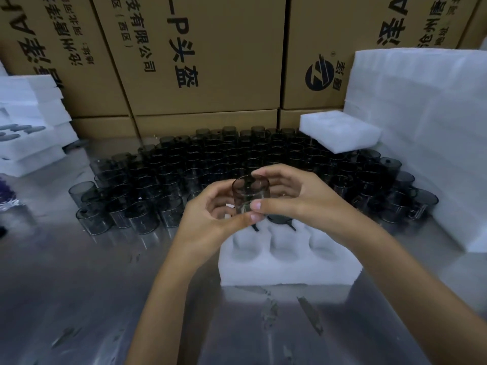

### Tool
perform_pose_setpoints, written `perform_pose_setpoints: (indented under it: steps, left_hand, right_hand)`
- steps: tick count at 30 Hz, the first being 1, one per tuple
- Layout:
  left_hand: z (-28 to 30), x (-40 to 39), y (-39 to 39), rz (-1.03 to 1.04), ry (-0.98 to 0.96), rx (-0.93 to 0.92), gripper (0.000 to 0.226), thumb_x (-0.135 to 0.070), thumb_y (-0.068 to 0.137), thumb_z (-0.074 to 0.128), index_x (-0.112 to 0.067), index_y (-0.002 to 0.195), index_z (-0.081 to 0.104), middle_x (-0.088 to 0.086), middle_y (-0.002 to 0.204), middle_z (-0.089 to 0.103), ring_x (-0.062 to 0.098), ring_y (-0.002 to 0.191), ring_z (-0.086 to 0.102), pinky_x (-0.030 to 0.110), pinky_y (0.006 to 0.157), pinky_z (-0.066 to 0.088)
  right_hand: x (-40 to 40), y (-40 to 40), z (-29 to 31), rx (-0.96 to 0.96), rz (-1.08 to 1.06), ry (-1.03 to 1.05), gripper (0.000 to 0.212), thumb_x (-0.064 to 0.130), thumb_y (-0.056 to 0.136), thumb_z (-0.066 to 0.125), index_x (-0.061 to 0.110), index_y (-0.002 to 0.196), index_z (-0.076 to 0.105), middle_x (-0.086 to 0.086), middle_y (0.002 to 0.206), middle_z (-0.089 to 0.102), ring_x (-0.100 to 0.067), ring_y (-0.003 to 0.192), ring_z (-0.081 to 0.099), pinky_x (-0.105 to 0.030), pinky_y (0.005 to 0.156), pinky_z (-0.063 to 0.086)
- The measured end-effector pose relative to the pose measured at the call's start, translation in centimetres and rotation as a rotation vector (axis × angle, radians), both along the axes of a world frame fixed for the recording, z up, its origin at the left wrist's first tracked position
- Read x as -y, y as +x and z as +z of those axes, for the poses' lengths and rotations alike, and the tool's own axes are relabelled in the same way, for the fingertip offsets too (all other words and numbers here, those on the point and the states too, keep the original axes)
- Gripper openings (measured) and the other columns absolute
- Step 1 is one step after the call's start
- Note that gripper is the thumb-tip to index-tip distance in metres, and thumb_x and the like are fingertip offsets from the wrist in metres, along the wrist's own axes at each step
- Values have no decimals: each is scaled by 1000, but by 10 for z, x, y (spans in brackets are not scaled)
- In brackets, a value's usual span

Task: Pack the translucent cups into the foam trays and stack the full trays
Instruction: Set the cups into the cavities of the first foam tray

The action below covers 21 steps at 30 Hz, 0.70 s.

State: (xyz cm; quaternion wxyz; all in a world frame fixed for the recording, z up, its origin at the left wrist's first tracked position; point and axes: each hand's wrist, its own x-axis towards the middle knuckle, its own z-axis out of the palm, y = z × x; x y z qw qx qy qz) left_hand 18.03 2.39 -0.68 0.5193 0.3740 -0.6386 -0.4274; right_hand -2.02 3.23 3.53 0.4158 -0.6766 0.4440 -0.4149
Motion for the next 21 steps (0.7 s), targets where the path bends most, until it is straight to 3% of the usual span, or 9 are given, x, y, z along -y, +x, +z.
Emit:
perform_pose_setpoints:
  steps: [3,7,11,13,18,21]
  left_hand:
    - [-7,-13,5,103,-41,134,62,-48,54,93,-41,111,68,-11,111,68,8,103,66,28,86,54]
    - [-15,-27,9,168,-43,275,56,-40,64,89,-40,115,64,-14,113,64,6,107,61,32,95,50]
    - [-21,-36,19,139,-34,256,45,-59,75,74,-45,117,66,-18,113,67,1,110,60,30,97,46]
    - [-25,-38,21,150,-28,241,32,-58,85,67,-46,115,67,-20,109,70,0,108,62,35,100,47]
    - [-36,-35,22,169,-19,282,27,-54,88,61,-50,114,66,-23,117,66,8,114,60,42,103,46]
    - [-40,-35,23,152,-53,251,27,-56,88,65,-48,113,67,-17,123,62,8,120,57,36,102,45]
  right_hand:
    - [-3,-3,-5,-28,81,26,51,12,80,82,25,125,65,8,117,72,-3,111,65,-24,95,54]
    - [-4,-2,-16,-40,148,73,48,11,82,79,24,126,64,6,117,73,-6,116,65,-32,104,49]
    - [-5,-5,-27,-66,213,114,48,11,83,79,23,127,63,8,119,72,-7,114,66,-20,99,49]
    - [-6,-6,-31,-89,231,134,48,11,83,80,24,126,63,9,119,72,-7,113,66,-16,97,48]
    - [-6,-2,-33,-205,201,82,47,18,82,82,33,123,65,18,120,70,1,119,60,-29,106,44]
    - [-7,-2,-34,-248,191,49,49,20,80,83,35,123,65,25,121,67,9,120,55,-28,107,41]
